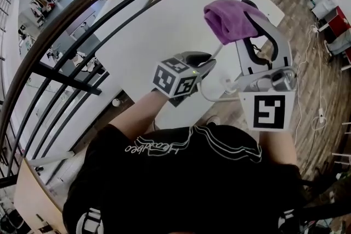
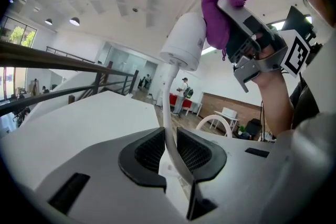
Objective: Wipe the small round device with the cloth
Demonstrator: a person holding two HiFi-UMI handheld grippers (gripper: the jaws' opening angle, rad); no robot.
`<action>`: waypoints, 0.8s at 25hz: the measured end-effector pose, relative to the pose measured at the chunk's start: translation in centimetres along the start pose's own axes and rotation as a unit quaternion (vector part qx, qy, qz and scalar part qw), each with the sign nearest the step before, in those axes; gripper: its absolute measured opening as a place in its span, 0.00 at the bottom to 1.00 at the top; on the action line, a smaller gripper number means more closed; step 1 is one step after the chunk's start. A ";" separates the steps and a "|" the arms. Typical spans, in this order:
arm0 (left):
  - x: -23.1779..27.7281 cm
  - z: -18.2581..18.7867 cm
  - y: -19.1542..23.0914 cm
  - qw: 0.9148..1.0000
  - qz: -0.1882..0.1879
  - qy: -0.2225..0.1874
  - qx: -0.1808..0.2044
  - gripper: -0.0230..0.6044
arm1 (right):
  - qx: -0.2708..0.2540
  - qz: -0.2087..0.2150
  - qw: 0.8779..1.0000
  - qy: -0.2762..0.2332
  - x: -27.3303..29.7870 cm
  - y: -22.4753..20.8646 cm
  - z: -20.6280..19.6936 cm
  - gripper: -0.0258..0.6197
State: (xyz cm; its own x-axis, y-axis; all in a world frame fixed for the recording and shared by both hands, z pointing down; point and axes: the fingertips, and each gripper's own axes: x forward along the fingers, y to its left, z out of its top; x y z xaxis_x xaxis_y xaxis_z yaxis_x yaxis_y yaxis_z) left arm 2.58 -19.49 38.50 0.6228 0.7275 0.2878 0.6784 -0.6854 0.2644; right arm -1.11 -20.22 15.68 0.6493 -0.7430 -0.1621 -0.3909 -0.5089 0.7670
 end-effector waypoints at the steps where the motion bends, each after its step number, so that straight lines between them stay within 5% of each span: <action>1: 0.0 0.0 0.1 1.000 -0.004 -0.003 -0.001 0.14 | 0.002 0.001 1.000 0.002 0.2 0.2 -0.1 0.14; 14: 0.1 -0.4 0.3 0.999 -0.028 -0.013 -0.022 0.14 | 0.001 0.025 0.999 0.046 1.1 3.5 -3.2 0.14; 20: 0.1 -0.4 0.5 0.999 -0.033 -0.022 -0.027 0.14 | 0.042 0.051 0.996 0.058 1.0 6.0 -5.2 0.14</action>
State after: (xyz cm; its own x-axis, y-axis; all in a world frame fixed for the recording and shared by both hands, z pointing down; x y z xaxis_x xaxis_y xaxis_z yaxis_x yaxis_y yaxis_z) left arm 2.82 -19.73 39.02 0.5955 0.7704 0.2280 0.6965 -0.6365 0.3313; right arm 0.58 -21.74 23.39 0.6724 -0.7401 -0.0105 -0.5079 -0.4717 0.7208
